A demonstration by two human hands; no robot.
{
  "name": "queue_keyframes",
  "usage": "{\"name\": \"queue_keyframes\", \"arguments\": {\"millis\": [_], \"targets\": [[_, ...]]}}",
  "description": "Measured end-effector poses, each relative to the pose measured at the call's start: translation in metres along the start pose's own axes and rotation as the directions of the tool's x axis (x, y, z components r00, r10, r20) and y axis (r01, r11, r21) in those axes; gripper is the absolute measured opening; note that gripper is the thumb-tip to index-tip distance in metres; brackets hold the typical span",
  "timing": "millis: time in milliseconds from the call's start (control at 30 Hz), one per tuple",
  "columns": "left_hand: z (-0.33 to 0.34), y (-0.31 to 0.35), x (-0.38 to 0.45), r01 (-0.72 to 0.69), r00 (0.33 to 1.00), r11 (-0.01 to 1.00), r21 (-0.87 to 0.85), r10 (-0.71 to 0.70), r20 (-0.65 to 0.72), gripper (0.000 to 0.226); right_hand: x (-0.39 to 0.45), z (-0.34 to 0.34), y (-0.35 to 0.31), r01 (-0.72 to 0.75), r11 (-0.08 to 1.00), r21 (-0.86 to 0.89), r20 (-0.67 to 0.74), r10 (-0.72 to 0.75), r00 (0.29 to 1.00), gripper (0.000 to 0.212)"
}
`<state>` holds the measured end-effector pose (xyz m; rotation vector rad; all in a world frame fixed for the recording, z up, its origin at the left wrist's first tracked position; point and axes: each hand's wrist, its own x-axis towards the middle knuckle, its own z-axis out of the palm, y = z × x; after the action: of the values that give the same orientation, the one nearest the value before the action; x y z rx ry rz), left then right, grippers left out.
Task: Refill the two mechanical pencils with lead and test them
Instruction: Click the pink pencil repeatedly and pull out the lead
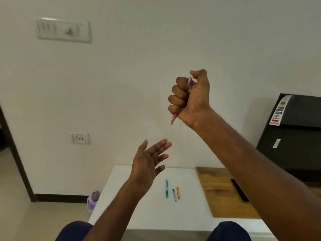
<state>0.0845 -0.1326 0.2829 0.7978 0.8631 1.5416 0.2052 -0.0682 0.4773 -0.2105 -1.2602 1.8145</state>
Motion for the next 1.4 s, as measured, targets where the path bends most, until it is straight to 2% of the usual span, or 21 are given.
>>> {"name": "queue_keyframes", "arguments": {"millis": [100,400,500,633,767,900,1033,1200,1333,1400], "targets": [[0.016,0.015,-0.006,-0.037,0.998,0.999,-0.016,0.037,0.05,0.066,-0.006,0.008,-0.003,0.031,0.999,-0.03,-0.04,-0.032,0.999,0.048],[0.047,0.035,-0.02,-0.101,0.988,0.995,-0.004,0.101,0.119,0.067,-0.024,0.019,-0.013,0.038,0.998,-0.039,-0.018,-0.039,0.999,0.05],[0.052,0.038,-0.022,-0.109,0.988,0.994,-0.016,0.11,0.112,0.067,-0.028,0.018,-0.018,0.02,1.0,-0.021,0.038,-0.019,0.999,0.052],[0.055,0.034,-0.025,-0.107,0.989,0.994,-0.018,0.108,0.103,0.067,-0.034,0.013,-0.018,0.047,0.999,-0.027,-0.01,-0.047,0.999,0.051],[0.057,0.031,-0.026,-0.079,0.99,0.997,-0.01,0.079,0.116,0.068,-0.036,0.007,-0.026,0.044,0.999,0.017,0.032,-0.045,0.998,0.048],[0.058,0.028,-0.025,-0.07,0.99,0.997,-0.03,0.073,0.117,0.069,-0.036,0.008,-0.026,0.074,0.996,-0.042,-0.021,-0.075,0.997,0.05],[0.057,0.023,-0.024,-0.059,0.992,0.998,-0.037,0.063,0.105,0.07,-0.035,0.009,-0.036,0.084,0.996,-0.03,0.067,-0.082,0.994,0.048],[0.055,0.018,-0.024,-0.042,0.994,0.997,-0.064,0.049,0.1,0.07,-0.036,0.011,-0.03,0.102,0.992,-0.073,-0.012,-0.104,0.995,0.047],[0.053,0.017,-0.025,-0.047,0.994,0.996,-0.071,0.054,0.098,0.07,-0.034,0.012,-0.039,0.121,0.993,0.007,0.034,-0.121,0.992,0.049],[0.051,0.017,-0.025,-0.047,0.995,0.996,-0.074,0.053,0.09,0.069,-0.033,0.014,-0.037,0.131,0.991,-0.026,-0.003,-0.131,0.991,0.048]]}}
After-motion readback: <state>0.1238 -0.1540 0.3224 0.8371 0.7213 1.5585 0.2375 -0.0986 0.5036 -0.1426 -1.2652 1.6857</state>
